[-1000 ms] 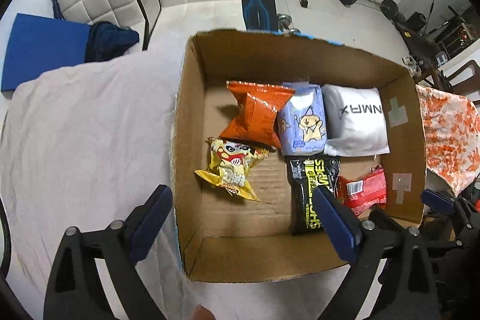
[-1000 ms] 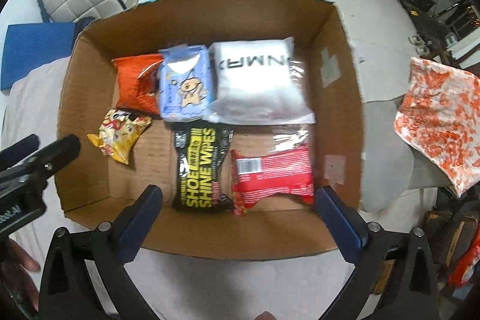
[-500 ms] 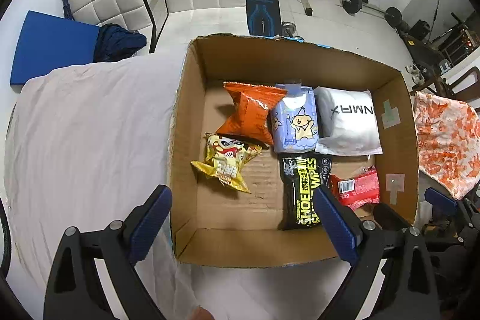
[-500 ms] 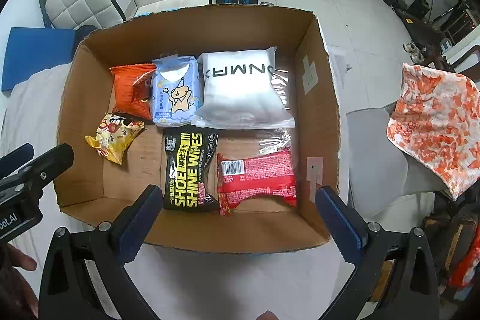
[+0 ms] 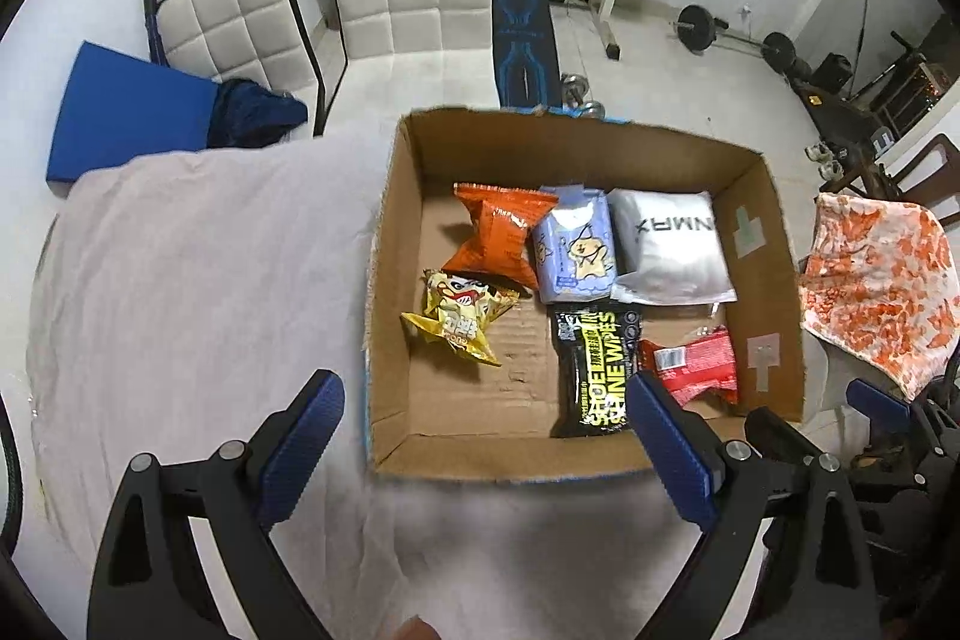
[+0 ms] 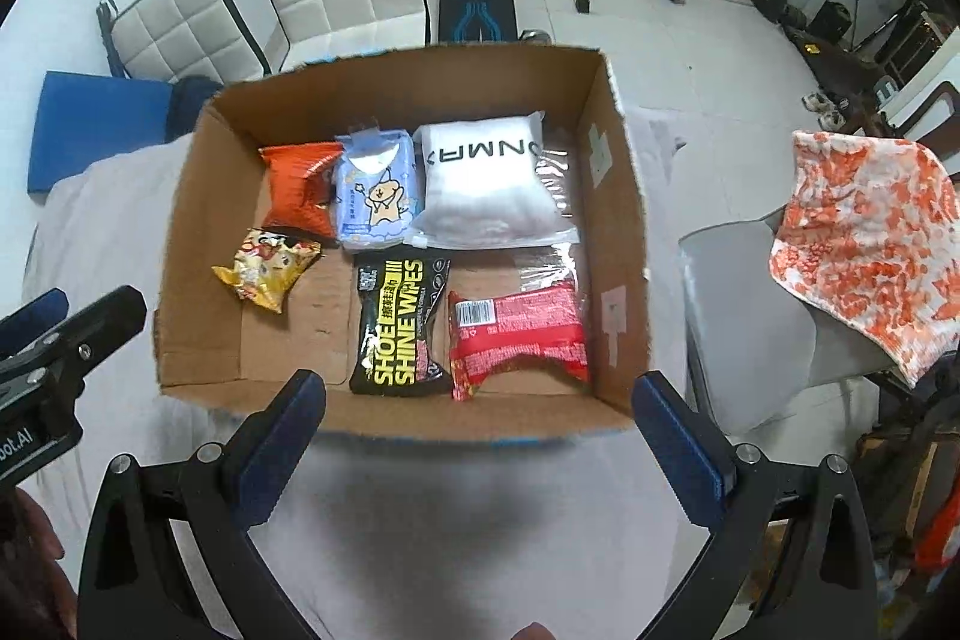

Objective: Organize soft objects

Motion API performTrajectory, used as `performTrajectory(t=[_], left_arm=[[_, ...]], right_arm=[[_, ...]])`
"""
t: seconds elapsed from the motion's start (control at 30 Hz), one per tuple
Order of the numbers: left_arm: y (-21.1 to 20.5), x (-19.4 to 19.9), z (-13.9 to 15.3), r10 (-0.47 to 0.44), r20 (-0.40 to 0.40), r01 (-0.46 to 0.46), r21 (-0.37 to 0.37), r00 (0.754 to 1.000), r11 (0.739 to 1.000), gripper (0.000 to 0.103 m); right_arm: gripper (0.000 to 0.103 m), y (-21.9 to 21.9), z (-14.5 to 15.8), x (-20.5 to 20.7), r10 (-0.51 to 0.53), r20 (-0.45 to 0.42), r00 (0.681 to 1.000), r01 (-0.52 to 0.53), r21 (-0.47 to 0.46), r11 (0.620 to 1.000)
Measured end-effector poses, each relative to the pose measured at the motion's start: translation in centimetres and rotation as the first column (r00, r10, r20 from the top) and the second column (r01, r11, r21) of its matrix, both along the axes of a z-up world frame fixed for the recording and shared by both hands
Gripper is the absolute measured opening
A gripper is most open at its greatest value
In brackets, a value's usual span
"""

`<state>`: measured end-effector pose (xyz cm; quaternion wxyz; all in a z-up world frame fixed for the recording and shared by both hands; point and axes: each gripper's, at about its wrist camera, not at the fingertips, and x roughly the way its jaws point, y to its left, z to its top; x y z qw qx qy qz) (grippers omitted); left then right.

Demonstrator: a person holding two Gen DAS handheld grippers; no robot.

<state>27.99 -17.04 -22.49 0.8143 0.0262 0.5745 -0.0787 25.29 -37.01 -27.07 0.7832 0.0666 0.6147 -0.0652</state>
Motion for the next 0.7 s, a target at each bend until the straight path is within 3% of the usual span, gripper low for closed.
performTrajectory(t=[0.2, 0.43, 0.7], left_arm=[[0.4, -3.5, 5.2, -0.023, 0.071, 0.026, -0.030, 0.997, 0.999, 0.096], [1.3, -9.6, 12.8, -0.047, 0.194, 0.054, -0.032, 0.980, 0.998, 0.096], [3.2, -14.8, 18.0, -0.051, 0.265, 0.069, -0.061, 0.963, 0.996, 0.096]], right_arm=[[0.103, 0.6, 4.6, -3.7, -0.023, 0.074, 0.997, 0.024, -0.014, 1.000], [0.103, 1.0, 12.9, -10.3, -0.057, 0.208, 0.976, 0.064, -0.026, 0.998], [0.103, 2.0, 19.8, -17.4, -0.075, 0.307, 0.949, 0.094, -0.047, 0.994]])
